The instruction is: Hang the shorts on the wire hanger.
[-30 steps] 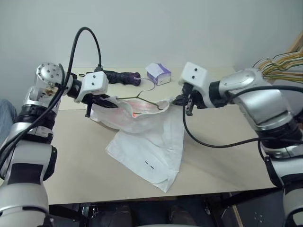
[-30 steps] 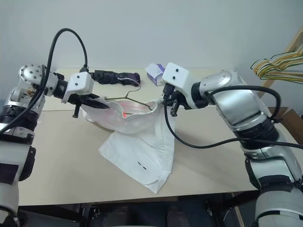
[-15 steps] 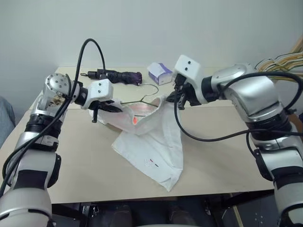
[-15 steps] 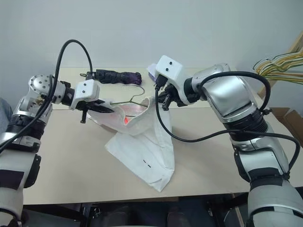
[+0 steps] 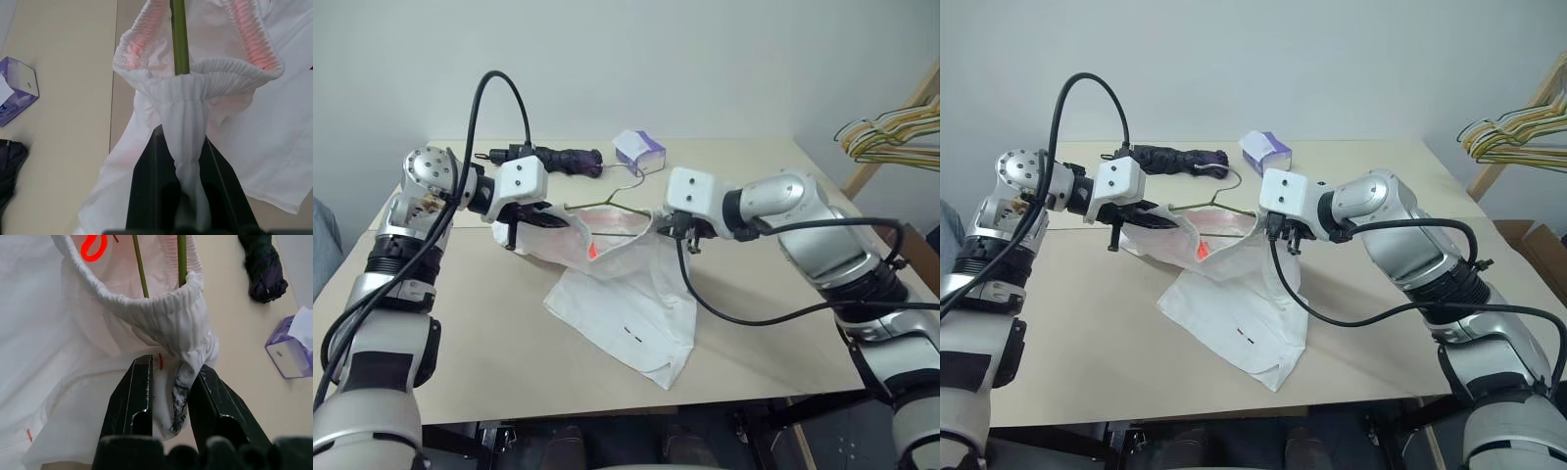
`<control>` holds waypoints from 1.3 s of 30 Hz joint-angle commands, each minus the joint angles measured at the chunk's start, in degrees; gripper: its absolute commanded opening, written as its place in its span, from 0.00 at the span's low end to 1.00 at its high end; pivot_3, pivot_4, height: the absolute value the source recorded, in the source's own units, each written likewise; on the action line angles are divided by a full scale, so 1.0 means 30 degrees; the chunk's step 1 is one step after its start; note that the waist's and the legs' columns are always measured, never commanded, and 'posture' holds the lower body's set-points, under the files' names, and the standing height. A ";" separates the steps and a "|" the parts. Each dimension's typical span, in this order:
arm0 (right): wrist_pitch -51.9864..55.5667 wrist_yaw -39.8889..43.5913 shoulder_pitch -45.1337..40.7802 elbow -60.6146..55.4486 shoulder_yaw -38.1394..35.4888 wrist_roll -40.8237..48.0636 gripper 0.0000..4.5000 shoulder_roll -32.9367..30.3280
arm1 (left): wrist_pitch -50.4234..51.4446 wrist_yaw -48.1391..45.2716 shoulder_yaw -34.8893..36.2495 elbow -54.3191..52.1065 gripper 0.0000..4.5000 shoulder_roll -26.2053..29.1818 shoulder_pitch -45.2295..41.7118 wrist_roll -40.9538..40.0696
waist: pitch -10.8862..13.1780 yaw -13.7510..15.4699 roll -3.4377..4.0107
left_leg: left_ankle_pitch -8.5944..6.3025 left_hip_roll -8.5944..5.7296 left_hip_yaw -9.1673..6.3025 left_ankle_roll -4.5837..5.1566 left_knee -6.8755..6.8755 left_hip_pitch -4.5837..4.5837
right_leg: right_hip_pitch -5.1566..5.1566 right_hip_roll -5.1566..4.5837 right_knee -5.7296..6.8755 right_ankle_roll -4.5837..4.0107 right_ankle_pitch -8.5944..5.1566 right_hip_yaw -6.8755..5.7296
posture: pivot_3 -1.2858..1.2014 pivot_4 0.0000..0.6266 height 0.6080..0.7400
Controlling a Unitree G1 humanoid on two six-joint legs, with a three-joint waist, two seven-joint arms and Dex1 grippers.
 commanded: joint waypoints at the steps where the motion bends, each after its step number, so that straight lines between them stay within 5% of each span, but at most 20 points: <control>1: -0.2211 0.0193 -0.0090 0.0007 -0.1065 -0.0566 0.29 -0.0197 | -0.0290 0.0114 0.0460 -0.0110 0.00 0.0033 -0.0516 0.0012 | 0.0000 0.0002 0.0000 | 0.0000 -0.0001 0.0000 0.0000 0.0000 -0.0001 | 0.0000 0.0000 -0.0001 0.0000 0.0000 0.0000 | 0.52 0.00 1.00; 3: -0.2239 0.0870 0.0011 0.0187 -0.1328 -0.0080 0.29 -0.0219 | -0.0460 0.0155 0.0444 0.0079 0.00 -0.0004 -0.0589 0.0087 | 0.0000 0.0004 0.0000 | 0.0000 -0.0002 0.0000 0.0000 0.0000 -0.0002 | 0.0002 -0.0001 -0.0004 0.0000 0.0000 0.0000 | 0.52 0.00 1.00; 6: -0.2104 0.0724 0.0028 0.0572 -0.1302 -0.0639 0.43 -0.0064 | -0.0390 0.0102 0.0465 0.0165 0.00 -0.0038 -0.0646 0.0065 | 0.0000 0.0012 0.0000 | 0.0000 0.0000 -0.0001 0.0000 0.0000 0.0005 | 0.0012 -0.0001 0.0000 0.0000 0.0000 0.0000 | 0.52 0.00 1.00; 10: -0.2654 0.1086 0.0235 0.0998 -0.1647 -0.0453 0.73 0.0170 | -0.0418 0.0005 0.0614 0.0162 0.00 -0.0112 -0.0716 -0.0124 | 0.0000 0.0014 0.0000 | 0.0000 0.0000 0.0000 0.0000 0.0000 0.0018 | 0.0021 -0.0001 0.0000 0.0000 0.0000 0.0000 | 0.52 0.00 1.00; 23: -0.0674 0.2656 -0.0749 0.3855 -0.2747 0.1555 0.73 0.2320 | -0.0832 -0.0448 0.0906 -0.0150 0.00 -0.0170 -0.0499 -0.0397 | 0.0000 -0.0108 0.0000 | 0.0000 0.0001 -0.0005 0.0000 0.0000 0.0021 | 0.0027 0.0000 0.0003 -0.0001 0.0000 0.0001 | 0.52 0.00 1.00; 26: -0.0204 0.2868 -0.0805 0.4220 -0.2924 0.1756 0.60 0.2583 | -0.0812 -0.1030 0.1133 -0.0518 0.00 -0.0212 -0.0358 -0.0979 | 0.0000 -0.0102 0.0000 | 0.0000 0.0000 -0.0007 0.0000 0.0000 0.0018 | 0.0026 0.0000 0.0001 -0.0001 0.0000 0.0000 | 0.52 0.00 1.00; 34: 0.0504 0.2791 -0.0629 0.4610 -0.3047 0.1802 0.01 0.2561 | -0.1158 -0.1673 0.1489 -0.0377 0.00 -0.0273 -0.0188 -0.1726 | 0.0000 -0.0171 0.0000 | 0.0000 0.0000 -0.0009 0.0000 0.0000 0.0019 | 0.0021 0.0000 0.0007 -0.0001 0.0000 0.0000 | 0.52 0.00 1.00; 36: 0.0456 0.2782 -0.0460 0.4513 -0.3003 0.1736 0.01 0.2477 | -0.1426 -0.1759 0.1746 -0.0102 0.00 -0.0450 -0.0263 -0.1958 | 0.0000 -0.0184 0.0001 | 0.0000 0.0000 -0.0009 0.0000 0.0000 0.0018 | 0.0022 0.0000 0.0007 0.0000 0.0000 -0.0001 | 0.52 0.00 1.00; 39: 0.0812 0.2588 -0.0174 0.4210 -0.3146 0.1820 0.00 0.2414 | -0.1960 -0.1843 0.2138 0.0810 0.19 -0.0674 -0.0453 -0.2080 | 0.0000 -0.0197 0.0000 | 0.0000 0.0002 -0.0010 0.0000 0.0000 0.0018 | 0.0023 0.0000 0.0007 -0.0001 0.0000 -0.0001 | 0.52 0.00 1.00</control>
